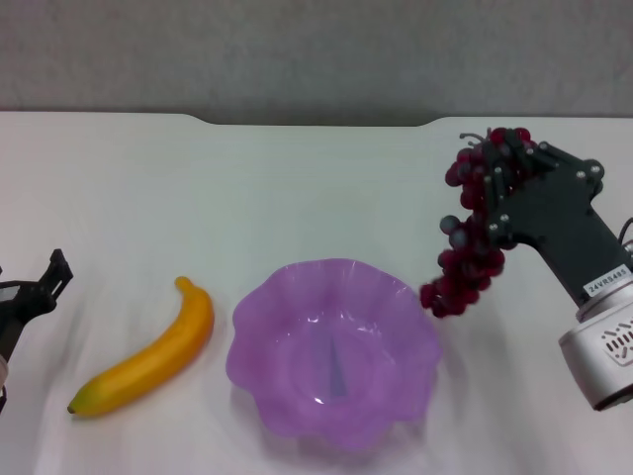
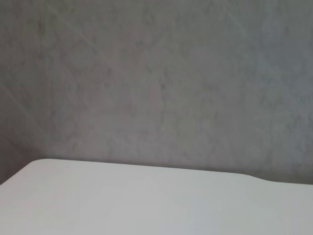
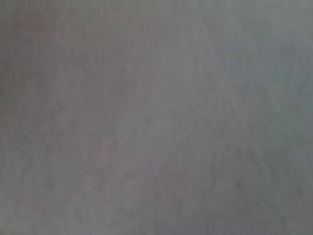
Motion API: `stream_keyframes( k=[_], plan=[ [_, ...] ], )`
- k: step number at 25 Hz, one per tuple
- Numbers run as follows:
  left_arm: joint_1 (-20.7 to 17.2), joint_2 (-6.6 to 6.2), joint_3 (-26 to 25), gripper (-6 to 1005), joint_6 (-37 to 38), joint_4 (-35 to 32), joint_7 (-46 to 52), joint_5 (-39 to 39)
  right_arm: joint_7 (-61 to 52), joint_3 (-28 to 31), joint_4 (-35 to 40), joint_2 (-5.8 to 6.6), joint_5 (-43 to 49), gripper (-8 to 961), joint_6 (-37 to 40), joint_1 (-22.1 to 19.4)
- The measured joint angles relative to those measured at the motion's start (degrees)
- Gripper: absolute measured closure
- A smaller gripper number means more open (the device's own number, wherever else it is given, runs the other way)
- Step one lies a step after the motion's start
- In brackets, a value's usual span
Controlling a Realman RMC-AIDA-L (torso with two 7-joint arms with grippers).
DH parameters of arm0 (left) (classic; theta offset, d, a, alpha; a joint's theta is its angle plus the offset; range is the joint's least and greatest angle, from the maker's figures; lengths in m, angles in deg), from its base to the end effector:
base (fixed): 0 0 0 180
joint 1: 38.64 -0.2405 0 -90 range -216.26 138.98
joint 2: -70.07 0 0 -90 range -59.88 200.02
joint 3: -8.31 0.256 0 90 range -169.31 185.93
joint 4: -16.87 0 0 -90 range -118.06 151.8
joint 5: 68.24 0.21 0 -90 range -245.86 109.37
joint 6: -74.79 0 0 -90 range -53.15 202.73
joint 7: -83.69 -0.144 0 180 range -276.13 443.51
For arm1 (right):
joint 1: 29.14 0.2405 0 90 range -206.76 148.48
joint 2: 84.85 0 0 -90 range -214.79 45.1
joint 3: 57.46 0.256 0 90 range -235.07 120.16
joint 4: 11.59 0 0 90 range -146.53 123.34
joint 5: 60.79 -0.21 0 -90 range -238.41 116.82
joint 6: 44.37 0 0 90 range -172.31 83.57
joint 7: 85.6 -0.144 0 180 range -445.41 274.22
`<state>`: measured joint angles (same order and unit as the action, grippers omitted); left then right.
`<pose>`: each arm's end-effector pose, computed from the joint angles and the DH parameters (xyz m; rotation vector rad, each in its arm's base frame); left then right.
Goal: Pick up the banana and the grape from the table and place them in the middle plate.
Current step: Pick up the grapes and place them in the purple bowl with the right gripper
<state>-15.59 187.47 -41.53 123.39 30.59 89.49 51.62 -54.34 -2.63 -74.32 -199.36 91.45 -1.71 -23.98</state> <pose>-0.3763 0.3293 -0.0157 -1.4727 -0.8605 -0.4869 0.2068 0.3079 -0.0280 -1.7752 -0.0173 0.5578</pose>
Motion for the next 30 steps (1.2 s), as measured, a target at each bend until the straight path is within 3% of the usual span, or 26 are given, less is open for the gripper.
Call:
stream_keyframes(
  k=[11, 21, 30],
  plan=[
    [0.17, 0.02, 0.0, 135, -0.18, -0.2, 0.0, -0.07, 0.11, -0.07, -6.44, 0.05, 3.56, 811, -0.61, -0.41],
    [0.38, 0.03, 0.01, 136, -0.52, -0.2, 0.0, -0.06, -0.38, -1.48, -6.25, -0.01, 3.07, 813, -16.37, 5.0],
    [0.67, 0.02, 0.01, 136, -0.53, -0.18, 0.0, -0.07, -0.63, -4.39, -2.23, -0.37, 1.2, 793, -22.43, 7.11]
  ],
)
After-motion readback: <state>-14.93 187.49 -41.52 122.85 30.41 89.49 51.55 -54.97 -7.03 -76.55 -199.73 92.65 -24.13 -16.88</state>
